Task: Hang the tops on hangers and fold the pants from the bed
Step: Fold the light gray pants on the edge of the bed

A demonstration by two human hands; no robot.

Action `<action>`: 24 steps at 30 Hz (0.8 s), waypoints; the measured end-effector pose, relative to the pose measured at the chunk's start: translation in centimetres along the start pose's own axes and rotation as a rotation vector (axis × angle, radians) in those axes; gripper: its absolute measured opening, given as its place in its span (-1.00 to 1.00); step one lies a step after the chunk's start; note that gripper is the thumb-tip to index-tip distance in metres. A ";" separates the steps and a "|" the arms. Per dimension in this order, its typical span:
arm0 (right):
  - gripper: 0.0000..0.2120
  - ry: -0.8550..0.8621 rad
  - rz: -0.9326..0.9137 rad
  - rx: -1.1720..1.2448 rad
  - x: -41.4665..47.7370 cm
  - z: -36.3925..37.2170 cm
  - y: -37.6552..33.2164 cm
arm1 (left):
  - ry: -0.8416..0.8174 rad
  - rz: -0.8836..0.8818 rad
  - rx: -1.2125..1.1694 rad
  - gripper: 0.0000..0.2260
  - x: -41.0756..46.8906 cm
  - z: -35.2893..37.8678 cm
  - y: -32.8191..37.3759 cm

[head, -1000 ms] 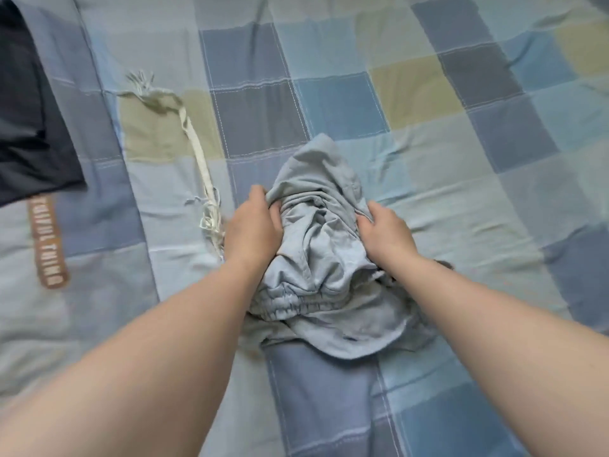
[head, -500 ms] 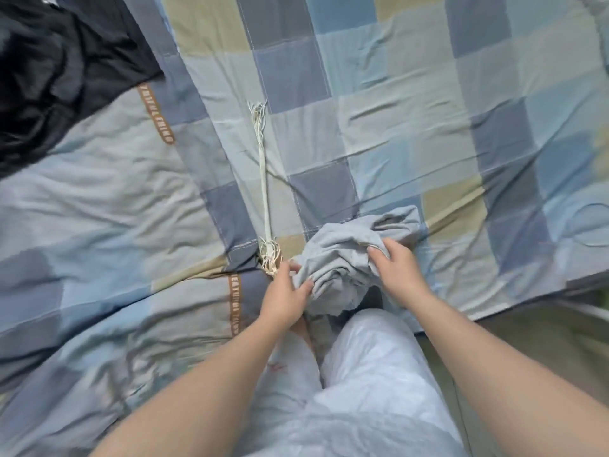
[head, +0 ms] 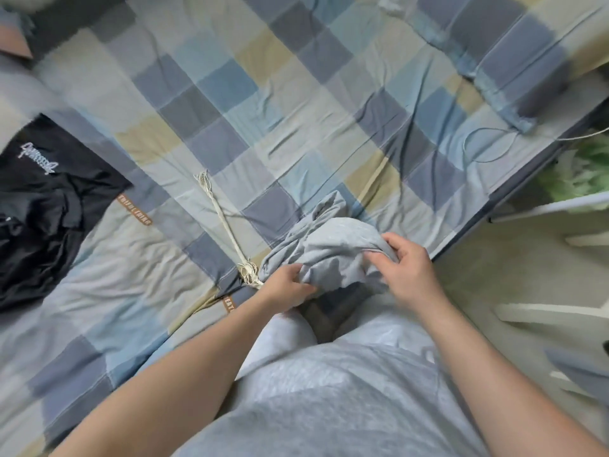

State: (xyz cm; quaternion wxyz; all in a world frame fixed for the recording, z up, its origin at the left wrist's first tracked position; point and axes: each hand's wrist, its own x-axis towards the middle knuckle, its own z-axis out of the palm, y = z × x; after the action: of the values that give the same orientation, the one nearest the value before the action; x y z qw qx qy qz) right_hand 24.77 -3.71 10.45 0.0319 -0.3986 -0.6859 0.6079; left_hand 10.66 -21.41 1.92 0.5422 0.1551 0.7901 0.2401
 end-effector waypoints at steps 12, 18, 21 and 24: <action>-0.89 0.050 -0.194 0.172 -11.3 -18.2 -4.0 | 0.209 0.328 -0.230 -0.82 -11.7 11.9 17.9; -0.97 -0.043 -0.241 0.111 -14.0 -23.1 -9.1 | 0.401 0.443 -0.220 -0.79 -18.5 11.2 22.4; -0.88 -0.129 -0.275 0.085 -14.6 -23.6 -11.4 | 0.547 0.507 -0.390 -0.77 -21.9 8.8 23.2; -0.82 -0.211 -0.282 -0.029 -14.8 -23.1 -12.8 | 0.633 0.593 -0.605 -0.82 -25.3 5.8 23.4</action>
State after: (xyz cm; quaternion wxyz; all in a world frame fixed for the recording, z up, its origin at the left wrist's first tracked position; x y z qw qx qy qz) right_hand 40.57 7.05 34.00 0.0390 -0.2329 -0.7433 0.6259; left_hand 24.92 -13.37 32.79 0.2064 0.1284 0.7328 0.6355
